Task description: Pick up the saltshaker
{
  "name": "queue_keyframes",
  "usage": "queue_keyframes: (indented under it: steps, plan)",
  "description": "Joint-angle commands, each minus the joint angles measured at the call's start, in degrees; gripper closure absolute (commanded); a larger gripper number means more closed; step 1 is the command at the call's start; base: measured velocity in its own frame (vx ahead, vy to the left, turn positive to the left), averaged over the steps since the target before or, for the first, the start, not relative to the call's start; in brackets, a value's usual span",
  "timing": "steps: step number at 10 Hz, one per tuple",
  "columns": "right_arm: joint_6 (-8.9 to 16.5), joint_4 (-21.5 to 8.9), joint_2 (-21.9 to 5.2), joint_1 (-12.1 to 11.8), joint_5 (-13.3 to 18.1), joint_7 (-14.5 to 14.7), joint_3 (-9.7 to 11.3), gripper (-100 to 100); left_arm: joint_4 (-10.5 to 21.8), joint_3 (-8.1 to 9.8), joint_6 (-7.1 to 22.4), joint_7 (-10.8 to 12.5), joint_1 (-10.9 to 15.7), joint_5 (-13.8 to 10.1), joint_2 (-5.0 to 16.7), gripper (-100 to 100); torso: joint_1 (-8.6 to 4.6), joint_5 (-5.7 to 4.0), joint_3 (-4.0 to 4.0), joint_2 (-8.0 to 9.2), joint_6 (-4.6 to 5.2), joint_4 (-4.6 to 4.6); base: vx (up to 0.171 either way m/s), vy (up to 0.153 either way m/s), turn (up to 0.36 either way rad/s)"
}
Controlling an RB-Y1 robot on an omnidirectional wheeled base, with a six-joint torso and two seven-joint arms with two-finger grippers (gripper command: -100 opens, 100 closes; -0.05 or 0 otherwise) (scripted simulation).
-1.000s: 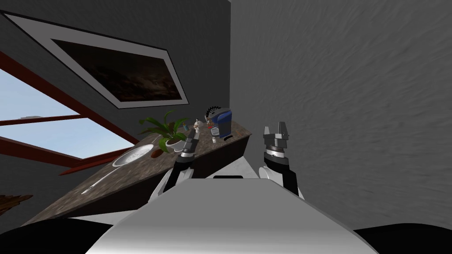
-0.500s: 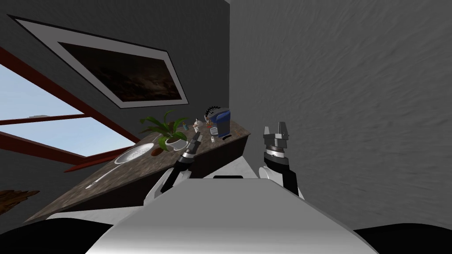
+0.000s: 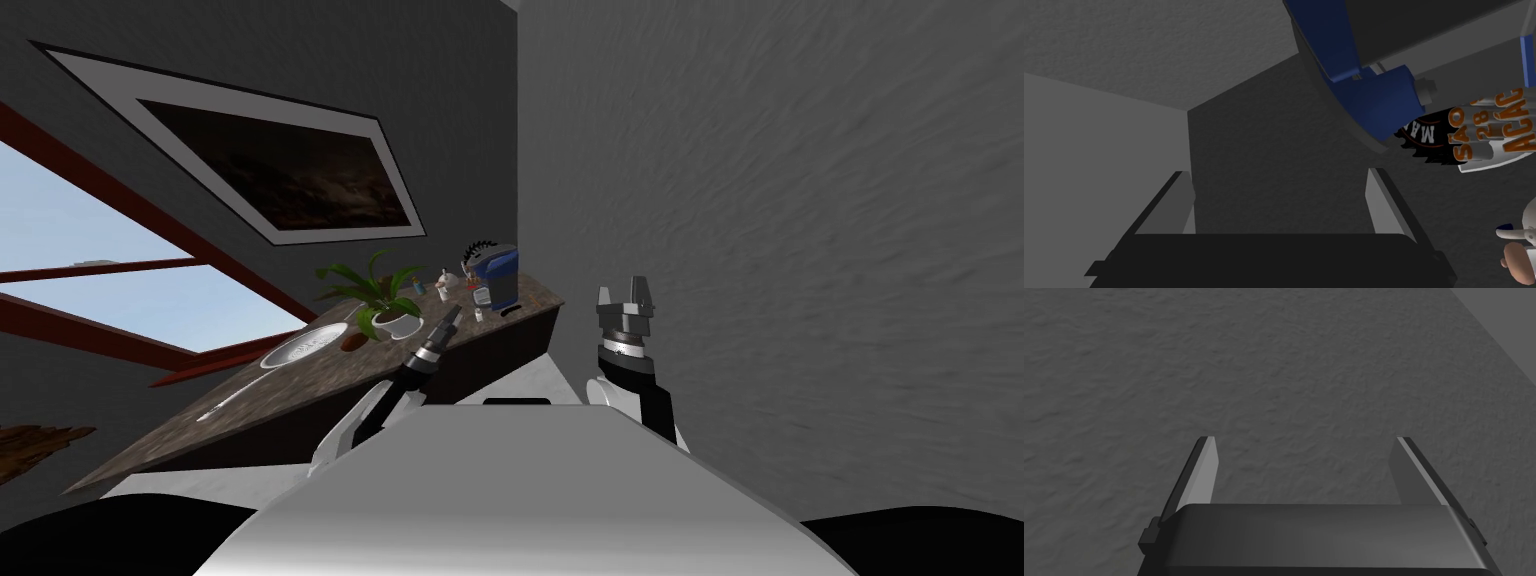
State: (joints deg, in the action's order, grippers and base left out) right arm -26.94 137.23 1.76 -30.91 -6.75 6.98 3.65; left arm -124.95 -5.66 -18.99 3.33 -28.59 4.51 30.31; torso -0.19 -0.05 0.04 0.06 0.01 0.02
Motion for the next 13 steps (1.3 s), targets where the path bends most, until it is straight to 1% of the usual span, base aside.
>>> queue_keyframes:
  steps: [1, 3, 4, 5, 6, 7, 9, 10, 11, 13]
  plan:
    - [0.0, 0.0, 0.0, 0.0, 0.0, 0.0, 0.0, 0, 0.97, -0.5, 0.29, 0.32, -0.26, 0.13, 1.76, -100, 0.0, 0.0, 0.0, 0.0, 0.0, 0.0, -0.011, -0.049, -0.002]
    - [0.0, 0.0, 0.0, 0.0, 0.0, 0.0, 0.0, 0, 2.18, -1.47, 2.8, 1.61, -0.65, 0.22, 5.52, -100, 0.04, 0.01, -0.02, -0.03, 0.0, -0.01, -0.008, -0.05, -0.025]
    - [0.0, 0.0, 0.0, 0.0, 0.0, 0.0, 0.0, 0, 2.18, -1.47, 2.8, 1.61, -0.65, 0.22, 6.64, -100, 0.0, 0.0, -0.02, -0.04, 0.0, -0.01, -0.008, -0.045, -0.006]
    - [0.0, 0.0, 0.0, 0.0, 0.0, 0.0, 0.0, 0, 2.82, -1.93, 4.08, 2.2, -0.83, 0.3, 8.84, -100, 0.03, 0.0, -0.02, -0.04, 0.0, -0.01, -0.012, -0.039, -0.032]
    - [0.0, 0.0, 0.0, 0.0, 0.0, 0.0, 0.0, 0, 3.48, -2.36, 5.38, 2.74, -1.0, 0.4, 10.51, -100, 0.05, 0.01, -0.01, -0.02, 0.0, -0.01, -0.007, -0.045, -0.064]
    - [0.0, 0.0, 0.0, 0.0, 0.0, 0.0, 0.0, 0, 3.48, -2.36, 5.38, 2.74, -1.0, 0.4, 11.44, -100, 0.04, 0.01, -0.02, -0.03, 0.0, -0.01, -0.003, -0.039, -0.026]
    - [0.0, 0.0, 0.0, 0.0, 0.0, 0.0, 0.0, 0, 4.87, -3.16, 8.01, 3.67, -1.3, 0.68, 15.26, -100, 0.07, 0.01, -0.05, -0.08, 0.0, -0.02, 0.006, -0.041, -0.076]
    - [0.0, 0.0, 0.0, 0.0, 0.0, 0.0, 0.0, 0, 4.87, -3.16, 8.01, 3.67, -1.3, 0.68, 16.06, -100, 0.05, 0.01, -0.06, -0.11, 0.01, -0.02, 0.006, -0.03, -0.045]
    - [0.0, 0.0, 0.0, 0.0, 0.0, 0.0, 0.0, 0, 5.61, -3.52, 9.33, 4.06, -1.42, 0.87, 18.3, -100, 0.09, 0.01, -0.06, -0.1, -0.01, -0.02, 0.004, -0.024, -0.073]
    - [0.0, 0.0, 0.0, 0.0, 0.0, 0.0, 0.0, 0, 7.14, -4.15, 11.98, 4.68, -1.62, 1.32, 22.04, -100, 0.11, 0.02, -0.06, -0.11, 0.01, -0.02, 0.011, -0.03, -0.174]
